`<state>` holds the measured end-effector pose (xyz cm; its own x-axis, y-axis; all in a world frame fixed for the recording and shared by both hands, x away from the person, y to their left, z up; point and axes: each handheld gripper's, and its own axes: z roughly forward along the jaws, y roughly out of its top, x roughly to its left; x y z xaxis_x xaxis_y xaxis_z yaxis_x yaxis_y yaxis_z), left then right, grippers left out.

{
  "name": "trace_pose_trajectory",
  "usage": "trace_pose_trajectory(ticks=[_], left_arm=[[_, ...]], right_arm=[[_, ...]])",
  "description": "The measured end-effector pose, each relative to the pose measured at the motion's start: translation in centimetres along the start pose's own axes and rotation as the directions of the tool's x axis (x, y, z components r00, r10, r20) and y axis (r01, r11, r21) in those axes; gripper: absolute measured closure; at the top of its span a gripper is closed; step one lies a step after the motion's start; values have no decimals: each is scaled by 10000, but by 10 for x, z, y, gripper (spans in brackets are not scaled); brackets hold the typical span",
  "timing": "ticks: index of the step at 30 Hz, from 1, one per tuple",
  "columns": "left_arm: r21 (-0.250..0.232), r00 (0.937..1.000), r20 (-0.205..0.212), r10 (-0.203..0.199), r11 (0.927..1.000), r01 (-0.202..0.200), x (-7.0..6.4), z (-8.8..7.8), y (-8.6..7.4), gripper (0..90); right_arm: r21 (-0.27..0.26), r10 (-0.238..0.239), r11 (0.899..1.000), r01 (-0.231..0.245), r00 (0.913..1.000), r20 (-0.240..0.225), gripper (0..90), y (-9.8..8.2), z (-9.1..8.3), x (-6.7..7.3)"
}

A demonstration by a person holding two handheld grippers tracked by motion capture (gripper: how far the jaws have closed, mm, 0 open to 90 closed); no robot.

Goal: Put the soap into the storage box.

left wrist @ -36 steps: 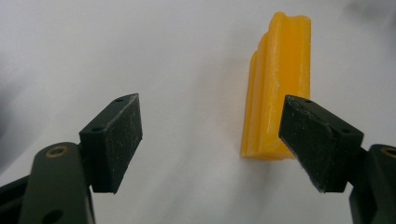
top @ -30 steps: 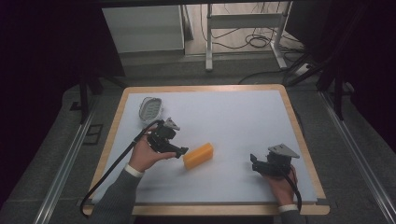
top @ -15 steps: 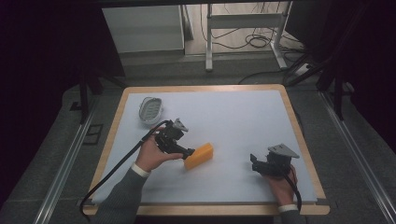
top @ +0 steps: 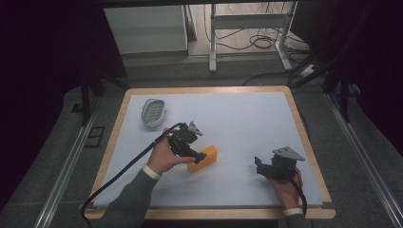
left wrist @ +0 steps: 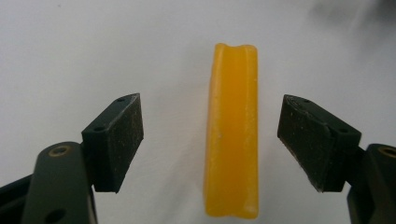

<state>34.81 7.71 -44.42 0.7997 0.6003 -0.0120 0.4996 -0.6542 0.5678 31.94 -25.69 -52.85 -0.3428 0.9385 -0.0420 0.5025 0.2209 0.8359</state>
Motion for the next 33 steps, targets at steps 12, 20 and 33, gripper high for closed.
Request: trace_pose_trajectory(ticks=[12,20,33], left_arm=[[676,9997,214,83,9977,-97,-4,28,5,258],[944,9994,324,119,9954,-149,-4,39,3,335],[1323,9983,580,-15,9912,-62,-5,52,1,458]], right_arm=[[-60,-31,10000,31,10000,-49,77,0,0,0],[-22,-43,10000,43,10000,-32,77,0,0,0],[-25,-39,10000,39,10000,-29,77,0,0,0]])
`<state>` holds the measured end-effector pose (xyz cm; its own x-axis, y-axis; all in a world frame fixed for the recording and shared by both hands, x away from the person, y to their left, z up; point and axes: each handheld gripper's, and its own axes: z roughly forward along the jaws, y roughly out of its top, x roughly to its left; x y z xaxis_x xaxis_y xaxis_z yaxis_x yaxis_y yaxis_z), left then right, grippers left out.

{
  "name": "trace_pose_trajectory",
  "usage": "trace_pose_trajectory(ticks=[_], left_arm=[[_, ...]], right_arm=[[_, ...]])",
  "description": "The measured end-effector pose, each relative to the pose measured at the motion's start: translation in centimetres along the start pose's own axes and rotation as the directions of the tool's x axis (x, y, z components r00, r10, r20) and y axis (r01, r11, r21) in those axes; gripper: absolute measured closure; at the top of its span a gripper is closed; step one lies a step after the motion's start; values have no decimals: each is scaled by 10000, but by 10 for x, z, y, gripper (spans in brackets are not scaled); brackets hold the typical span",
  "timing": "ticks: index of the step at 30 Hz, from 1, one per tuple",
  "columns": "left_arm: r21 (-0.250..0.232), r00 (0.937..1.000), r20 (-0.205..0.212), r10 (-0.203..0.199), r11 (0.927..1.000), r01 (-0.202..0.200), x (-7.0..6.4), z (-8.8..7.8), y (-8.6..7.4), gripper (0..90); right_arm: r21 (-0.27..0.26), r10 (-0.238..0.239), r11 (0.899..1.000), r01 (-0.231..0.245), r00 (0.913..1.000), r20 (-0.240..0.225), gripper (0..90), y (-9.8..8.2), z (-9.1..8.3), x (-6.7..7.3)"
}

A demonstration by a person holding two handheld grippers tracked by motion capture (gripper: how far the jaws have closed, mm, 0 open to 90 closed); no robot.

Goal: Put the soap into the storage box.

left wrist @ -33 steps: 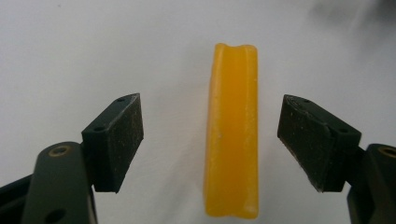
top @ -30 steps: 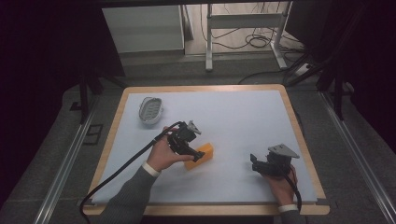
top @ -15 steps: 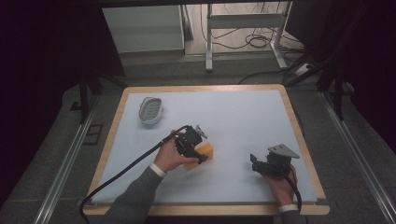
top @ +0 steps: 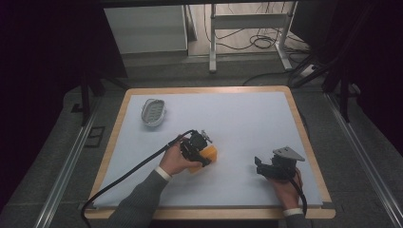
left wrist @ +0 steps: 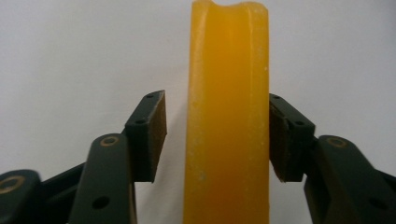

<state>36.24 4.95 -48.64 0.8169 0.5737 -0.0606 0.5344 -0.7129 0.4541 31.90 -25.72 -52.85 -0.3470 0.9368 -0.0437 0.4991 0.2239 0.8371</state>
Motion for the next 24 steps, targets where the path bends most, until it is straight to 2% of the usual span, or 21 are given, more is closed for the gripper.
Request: trace_pose_trajectory(ticks=[6,8,16,24], left_arm=[[-14,9999,96,-136,9999,136,-2,3,0,568],[-41,9999,5,-172,9998,172,-2,3,0,585],[-119,9998,-189,-71,9999,69,-4,3,-1,608],[-325,9998,-67,-166,9993,163,-1,1,-3,611]], right_arm=[[7,13,10000,-13,10000,40,77,0,0,0],[32,6,10000,-6,10000,60,77,0,0,0],[34,49,10000,-49,9999,92,77,0,0,0],[14,55,10000,-56,9999,97,77,0,0,0]])
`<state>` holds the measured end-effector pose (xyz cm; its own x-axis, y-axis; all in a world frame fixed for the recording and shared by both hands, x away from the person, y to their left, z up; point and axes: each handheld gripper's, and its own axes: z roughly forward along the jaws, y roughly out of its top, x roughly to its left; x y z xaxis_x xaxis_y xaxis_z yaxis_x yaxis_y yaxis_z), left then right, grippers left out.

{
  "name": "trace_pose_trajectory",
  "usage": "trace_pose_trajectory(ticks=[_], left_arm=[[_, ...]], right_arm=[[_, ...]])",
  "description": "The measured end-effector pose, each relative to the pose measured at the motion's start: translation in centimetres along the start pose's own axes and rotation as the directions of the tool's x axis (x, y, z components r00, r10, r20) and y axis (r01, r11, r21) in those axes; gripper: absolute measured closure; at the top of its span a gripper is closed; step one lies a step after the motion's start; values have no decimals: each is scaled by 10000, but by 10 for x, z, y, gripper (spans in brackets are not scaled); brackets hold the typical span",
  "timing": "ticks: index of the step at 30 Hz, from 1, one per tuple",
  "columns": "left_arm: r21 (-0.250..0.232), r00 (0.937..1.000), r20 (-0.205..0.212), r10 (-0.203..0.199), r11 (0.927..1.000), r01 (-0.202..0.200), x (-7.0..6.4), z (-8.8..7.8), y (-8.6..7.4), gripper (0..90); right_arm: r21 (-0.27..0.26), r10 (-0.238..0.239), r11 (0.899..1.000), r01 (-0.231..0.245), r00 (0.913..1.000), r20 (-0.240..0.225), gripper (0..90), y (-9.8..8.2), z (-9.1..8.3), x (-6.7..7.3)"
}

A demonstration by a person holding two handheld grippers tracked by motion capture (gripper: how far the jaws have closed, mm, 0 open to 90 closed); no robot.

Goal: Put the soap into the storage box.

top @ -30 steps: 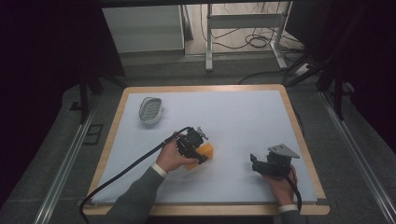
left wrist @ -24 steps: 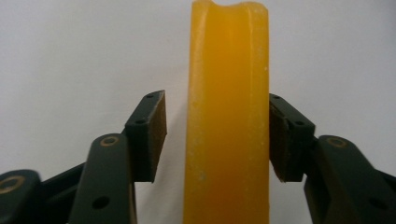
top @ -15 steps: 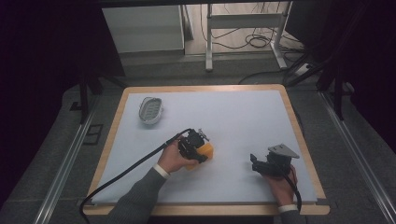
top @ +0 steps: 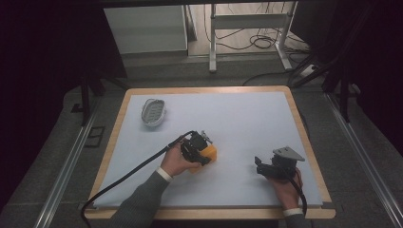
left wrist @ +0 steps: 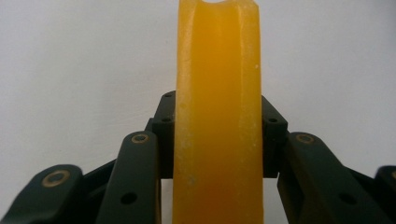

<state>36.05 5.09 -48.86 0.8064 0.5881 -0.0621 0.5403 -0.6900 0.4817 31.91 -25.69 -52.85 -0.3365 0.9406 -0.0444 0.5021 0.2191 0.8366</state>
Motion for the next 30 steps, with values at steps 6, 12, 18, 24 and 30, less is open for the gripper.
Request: trace_pose_trajectory(ticks=[6,12,18,24,30], left_arm=[[-295,9999,-15,-171,9994,170,6,-7,-4,612],[-453,9998,-48,-182,9988,180,9,-16,-5,612],[-679,9997,-95,-235,9974,228,12,-25,-5,612],[-1018,9990,-379,-216,9946,177,10,-36,-5,612],[-1263,9995,-190,-240,9918,214,10,-47,-6,612]], right_arm=[[16,-3,10000,3,10000,-13,77,0,0,0],[22,-5,10000,5,10000,-5,77,0,0,0],[6,-1,10000,1,10000,-1,77,0,0,0],[-6,-28,10000,28,10000,4,77,0,0,0],[2,-34,10000,34,10000,15,77,0,0,0]])
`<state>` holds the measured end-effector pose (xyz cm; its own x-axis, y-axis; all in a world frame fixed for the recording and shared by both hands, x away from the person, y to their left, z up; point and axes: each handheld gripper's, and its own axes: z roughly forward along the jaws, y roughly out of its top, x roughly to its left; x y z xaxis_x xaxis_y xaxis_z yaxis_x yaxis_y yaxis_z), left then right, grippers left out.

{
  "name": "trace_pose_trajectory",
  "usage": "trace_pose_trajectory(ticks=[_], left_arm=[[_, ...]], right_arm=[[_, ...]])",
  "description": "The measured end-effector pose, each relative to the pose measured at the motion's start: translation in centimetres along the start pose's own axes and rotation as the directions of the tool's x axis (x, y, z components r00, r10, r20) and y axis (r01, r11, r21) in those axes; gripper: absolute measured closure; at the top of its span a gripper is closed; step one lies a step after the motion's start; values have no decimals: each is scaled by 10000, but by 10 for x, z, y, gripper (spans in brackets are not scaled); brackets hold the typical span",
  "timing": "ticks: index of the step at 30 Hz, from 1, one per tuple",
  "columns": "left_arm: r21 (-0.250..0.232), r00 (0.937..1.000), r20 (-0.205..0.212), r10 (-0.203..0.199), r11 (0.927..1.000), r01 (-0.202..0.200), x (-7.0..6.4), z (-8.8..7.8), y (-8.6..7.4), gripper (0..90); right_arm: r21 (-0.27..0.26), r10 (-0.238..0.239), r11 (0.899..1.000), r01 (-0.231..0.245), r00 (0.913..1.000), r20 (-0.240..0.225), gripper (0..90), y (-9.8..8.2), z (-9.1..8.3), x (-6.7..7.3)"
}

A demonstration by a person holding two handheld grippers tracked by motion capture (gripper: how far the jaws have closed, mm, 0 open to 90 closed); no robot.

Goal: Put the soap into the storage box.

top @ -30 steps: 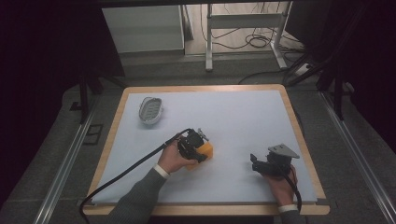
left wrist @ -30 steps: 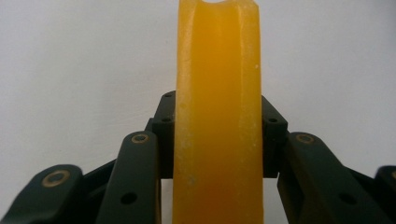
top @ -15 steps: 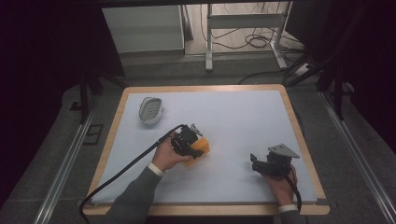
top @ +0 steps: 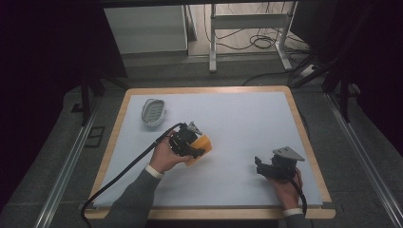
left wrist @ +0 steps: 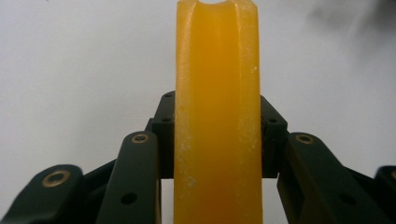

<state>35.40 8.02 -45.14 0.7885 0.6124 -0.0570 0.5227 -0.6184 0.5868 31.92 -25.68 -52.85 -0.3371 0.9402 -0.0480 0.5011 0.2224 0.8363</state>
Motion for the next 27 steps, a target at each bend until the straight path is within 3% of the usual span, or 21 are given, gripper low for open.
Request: trace_pose_trajectory(ticks=[8,11,14,27], left_arm=[[96,10000,-10,-75,9999,75,6,-2,0,612],[-33,9996,-272,-56,10000,56,5,-3,0,612],[-47,9999,-110,-113,9999,113,7,-5,1,612],[-226,9991,-90,-418,9989,416,22,-18,-3,612]], right_arm=[[3,13,10000,-13,10000,-13,77,0,0,0],[-7,16,10000,-16,10000,-1,77,0,0,0],[9,24,10000,-24,10000,-22,77,0,0,0],[22,47,10000,-47,10000,-19,77,0,0,0]])
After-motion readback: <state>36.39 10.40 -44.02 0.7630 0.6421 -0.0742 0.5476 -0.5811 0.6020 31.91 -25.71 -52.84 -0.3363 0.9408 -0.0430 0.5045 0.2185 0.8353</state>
